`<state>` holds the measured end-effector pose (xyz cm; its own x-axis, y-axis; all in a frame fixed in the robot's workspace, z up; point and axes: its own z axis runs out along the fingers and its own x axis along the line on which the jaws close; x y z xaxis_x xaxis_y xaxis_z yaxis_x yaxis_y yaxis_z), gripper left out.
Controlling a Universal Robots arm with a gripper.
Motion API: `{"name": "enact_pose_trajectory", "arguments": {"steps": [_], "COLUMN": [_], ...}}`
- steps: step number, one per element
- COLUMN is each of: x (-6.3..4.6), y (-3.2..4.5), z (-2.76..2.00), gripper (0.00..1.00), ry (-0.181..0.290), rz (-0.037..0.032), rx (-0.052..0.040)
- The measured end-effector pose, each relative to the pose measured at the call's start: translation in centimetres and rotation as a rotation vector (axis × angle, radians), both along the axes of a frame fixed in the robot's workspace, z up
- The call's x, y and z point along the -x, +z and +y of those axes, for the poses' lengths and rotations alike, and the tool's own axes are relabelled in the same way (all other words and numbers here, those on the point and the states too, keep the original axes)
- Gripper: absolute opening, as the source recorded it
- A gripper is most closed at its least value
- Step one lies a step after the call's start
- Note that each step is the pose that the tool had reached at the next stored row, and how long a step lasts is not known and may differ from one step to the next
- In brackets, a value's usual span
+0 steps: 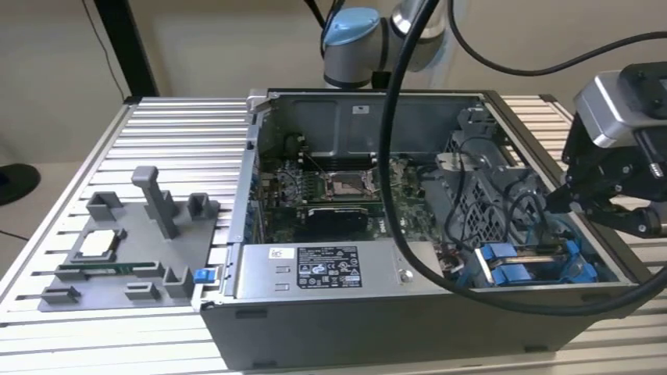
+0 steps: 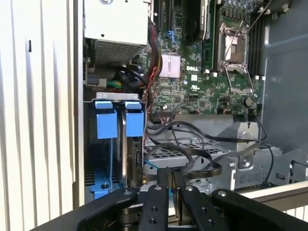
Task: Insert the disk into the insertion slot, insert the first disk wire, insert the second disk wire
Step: 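Insert the second disk wire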
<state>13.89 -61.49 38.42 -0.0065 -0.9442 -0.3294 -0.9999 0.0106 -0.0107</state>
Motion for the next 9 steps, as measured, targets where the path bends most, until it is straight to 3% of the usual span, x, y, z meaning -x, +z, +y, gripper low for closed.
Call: {"name": "enact_pose_trajectory", "arguments": {"steps": [5,9], "x": [0.03,0.12], "y": [-0.01,-0.34], "z": [-0.01,0.0], "gripper": [0.0,0.0], "ry": [0.0,0.0], "rz": [0.0074,0.0078], "rx": [0.0527,0.0758]}}
